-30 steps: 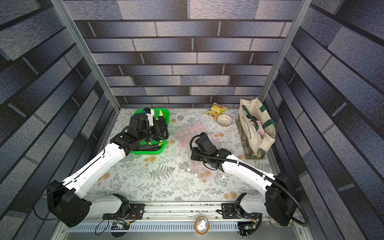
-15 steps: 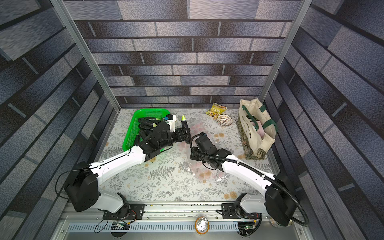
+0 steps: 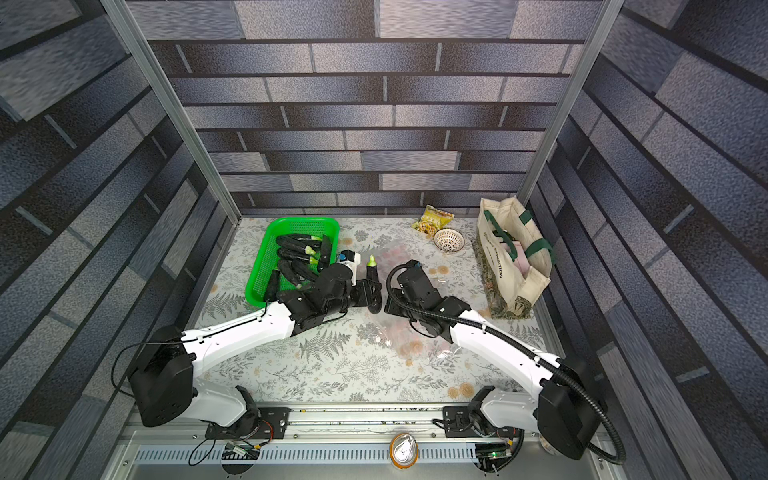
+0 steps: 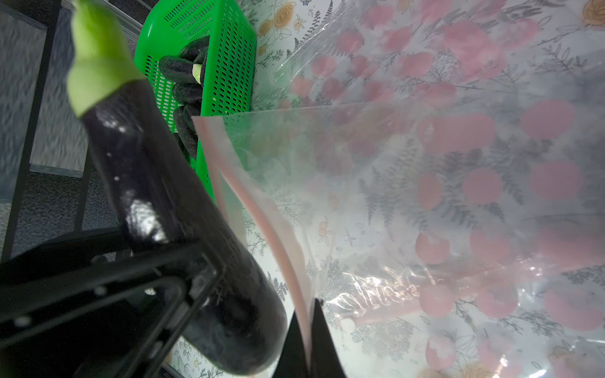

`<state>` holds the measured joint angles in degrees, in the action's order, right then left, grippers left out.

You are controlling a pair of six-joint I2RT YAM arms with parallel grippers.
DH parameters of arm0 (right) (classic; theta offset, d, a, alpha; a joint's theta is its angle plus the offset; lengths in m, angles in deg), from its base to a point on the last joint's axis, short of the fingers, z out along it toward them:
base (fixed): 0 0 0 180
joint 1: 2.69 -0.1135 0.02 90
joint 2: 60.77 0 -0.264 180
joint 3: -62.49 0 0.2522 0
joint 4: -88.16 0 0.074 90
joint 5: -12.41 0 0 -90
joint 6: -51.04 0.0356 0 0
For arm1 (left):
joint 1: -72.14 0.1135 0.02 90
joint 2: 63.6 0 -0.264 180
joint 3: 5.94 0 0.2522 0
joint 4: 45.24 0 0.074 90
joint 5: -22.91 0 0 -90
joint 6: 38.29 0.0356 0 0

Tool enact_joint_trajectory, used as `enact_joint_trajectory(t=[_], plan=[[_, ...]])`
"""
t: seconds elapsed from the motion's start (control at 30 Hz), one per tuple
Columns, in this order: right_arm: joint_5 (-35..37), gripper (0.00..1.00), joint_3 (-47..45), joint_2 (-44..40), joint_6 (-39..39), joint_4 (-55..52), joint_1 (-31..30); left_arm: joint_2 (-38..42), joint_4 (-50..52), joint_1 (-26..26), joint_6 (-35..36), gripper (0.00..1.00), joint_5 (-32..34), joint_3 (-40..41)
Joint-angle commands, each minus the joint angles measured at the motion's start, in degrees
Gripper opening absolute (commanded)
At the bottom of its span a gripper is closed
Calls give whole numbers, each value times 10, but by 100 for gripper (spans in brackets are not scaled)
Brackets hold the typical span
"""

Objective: Place the eggplant in a zip-top bag and seal the zipper
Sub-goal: Place the eggplant in the zipper food storage bag.

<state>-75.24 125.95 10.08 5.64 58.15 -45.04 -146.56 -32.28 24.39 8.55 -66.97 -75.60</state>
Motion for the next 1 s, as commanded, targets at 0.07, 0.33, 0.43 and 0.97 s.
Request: enact_joint_trajectory(t=[0.07,0.33,0.43,0.97], plan=[[21,0,6,-15,5,-1,5,25,30,-17,-17,39,19,8],[2,0,7,-11,12,11,4,18,-81,-34,-64,41,57,41],[-6,0,2,-13,24,19,4,19,-143,-42,-75,39,92,56],[11,0,-21,-41,92,48,4,0,-103,-96,-55,47,213,36]])
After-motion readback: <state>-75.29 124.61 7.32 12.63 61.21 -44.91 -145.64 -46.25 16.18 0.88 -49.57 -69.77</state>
